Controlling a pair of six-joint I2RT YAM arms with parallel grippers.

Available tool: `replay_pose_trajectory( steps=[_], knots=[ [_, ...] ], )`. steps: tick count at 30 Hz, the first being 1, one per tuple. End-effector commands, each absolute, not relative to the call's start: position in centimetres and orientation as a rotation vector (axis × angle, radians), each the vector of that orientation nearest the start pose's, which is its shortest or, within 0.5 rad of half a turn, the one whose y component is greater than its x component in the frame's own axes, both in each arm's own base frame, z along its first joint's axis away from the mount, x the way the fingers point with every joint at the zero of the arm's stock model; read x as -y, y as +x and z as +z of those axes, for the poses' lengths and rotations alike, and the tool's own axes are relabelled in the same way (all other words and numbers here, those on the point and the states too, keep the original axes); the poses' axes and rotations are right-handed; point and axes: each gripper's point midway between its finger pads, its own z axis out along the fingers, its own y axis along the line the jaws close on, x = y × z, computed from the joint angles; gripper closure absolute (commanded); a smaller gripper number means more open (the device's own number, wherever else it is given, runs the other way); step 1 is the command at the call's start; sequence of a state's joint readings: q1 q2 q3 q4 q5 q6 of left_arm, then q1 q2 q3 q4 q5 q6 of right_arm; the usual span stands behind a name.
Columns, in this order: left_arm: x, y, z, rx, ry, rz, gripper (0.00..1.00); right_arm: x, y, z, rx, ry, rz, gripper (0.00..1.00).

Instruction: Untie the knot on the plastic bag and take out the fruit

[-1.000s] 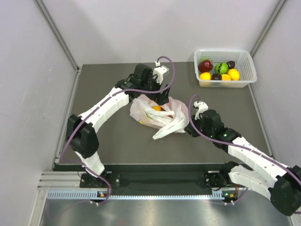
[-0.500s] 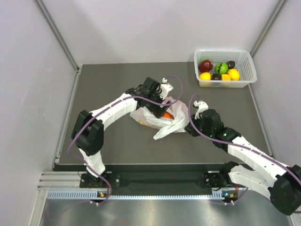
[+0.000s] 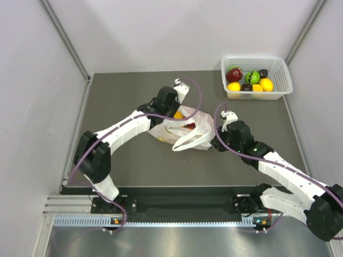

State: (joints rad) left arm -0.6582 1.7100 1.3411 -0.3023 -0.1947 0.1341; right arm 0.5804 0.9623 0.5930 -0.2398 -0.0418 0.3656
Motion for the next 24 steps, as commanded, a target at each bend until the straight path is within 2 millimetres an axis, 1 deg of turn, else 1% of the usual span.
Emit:
replay_pose_trajectory(
  steps=[1, 2, 3, 4, 5, 6, 7, 8, 9, 10, 11, 12, 13, 14, 15, 16, 17, 18, 20, 21, 22, 23, 24],
  knots=[
    [25.0, 42.0, 25.6, -1.833, 0.502, -0.073, 1.00, -18.4, 26.4, 14.8, -2.171, -0.179, 0.509, 0.89],
    [24.6, 42.2, 26.6, -1.808, 0.474, -0.062, 1.00, -18.2, 26.8, 14.2, -2.196, -0.161, 0.484, 0.88],
    [24.4, 42.1, 27.9, -1.780, 0.449, -0.070, 1.00, -17.9, 27.3, 14.2, -2.196, -0.140, 0.454, 0.85],
    [24.4, 42.1, 29.0, -1.749, 0.431, -0.081, 1.00, -17.8, 27.9, 14.0, -2.212, -0.124, 0.429, 0.71],
    [24.3, 42.1, 29.7, -1.733, 0.416, -0.088, 1.00, -17.6, 28.3, 13.9, -2.218, -0.109, 0.411, 0.68],
    [24.1, 41.8, 30.9, -1.706, 0.398, -0.102, 1.00, -17.6, 28.7, 14.0, -2.218, -0.098, 0.398, 0.66],
    [23.9, 41.7, 31.4, -1.693, 0.383, -0.106, 1.00, -17.7, 29.1, 14.5, -2.208, -0.094, 0.396, 0.61],
    [23.9, 41.7, 32.2, -1.667, 0.362, -0.117, 1.00, -17.6, 29.4, 14.6, -2.209, -0.084, 0.389, 0.41],
    [23.3, 41.3, 33.6, -1.634, 0.332, -0.124, 1.00, -17.5, 29.6, 14.8, -2.204, -0.074, 0.379, 0.34],
    [23.1, 41.0, 33.6, -1.625, 0.320, -0.131, 1.00, -17.5, 29.9, 15.6, -2.187, -0.070, 0.380, 0.23],
    [22.8, 40.5, 35.3, -1.581, 0.293, -0.153, 1.00, -17.4, 30.0, 16.1, -2.177, -0.069, 0.378, 0.17],
    [22.8, 40.1, 35.8, -1.564, 0.289, -0.174, 1.00, -17.2, 29.9, 16.4, -2.178, -0.068, 0.363, 0.10],
    [22.7, 39.7, 35.8, -1.561, 0.278, -0.199, 1.00, -17.1, 30.1, 17.5, -2.154, -0.068, 0.364, 0.01],
    [22.6, 39.3, 36.3, -1.547, 0.267, -0.221, 1.00, -16.9, 30.1, 17.9, -2.147, -0.075, 0.352, 0.00],
    [22.4, 38.6, 37.8, -1.504, 0.247, -0.256, 1.00, -16.5, 29.9, 18.1, -2.151, -0.073, 0.336, 0.00],
    [22.8, 38.1, 37.5, -1.504, 0.261, -0.295, 1.00, -16.4, 29.8, 19.2, -2.128, -0.073, 0.345, 0.00],
    [23.0, 37.4, 37.8, -1.505, 0.246, -0.350, 1.00, -16.4, 29.7, 19.7, -2.119, -0.090, 0.347, 0.00],
    [24.0, 36.7, 36.1, -1.554, 0.281, -0.417, 1.00, -16.5, 29.5, 20.3, -2.115, -0.097, 0.356, 0.00],
    [24.6, 35.7, 34.2, -1.600, 0.297, -0.475, 1.00, -16.6, 29.2, 21.4, -2.098, -0.126, 0.375, 0.00],
    [24.7, 35.3, 33.2, -1.631, 0.261, -0.520, 1.00, -17.0, 29.0, 22.0, -2.088, -0.146, 0.403, 0.00],
    [24.8, 34.8, 30.4, -1.684, 0.270, -0.538, 1.00, -17.1, 28.8, 22.3, -2.085, -0.157, 0.415, 0.01],
    [25.0, 34.2, 29.5, -1.698, 0.270, -0.570, 1.00, -17.3, 28.7, 22.6, -2.079, -0.178, 0.424, 0.00],
    [25.1, 33.5, 27.2, -1.743, 0.264, -0.602, 1.00, -17.8, 28.5, 23.0, -2.073, -0.205, 0.447, 0.00]
  ],
)
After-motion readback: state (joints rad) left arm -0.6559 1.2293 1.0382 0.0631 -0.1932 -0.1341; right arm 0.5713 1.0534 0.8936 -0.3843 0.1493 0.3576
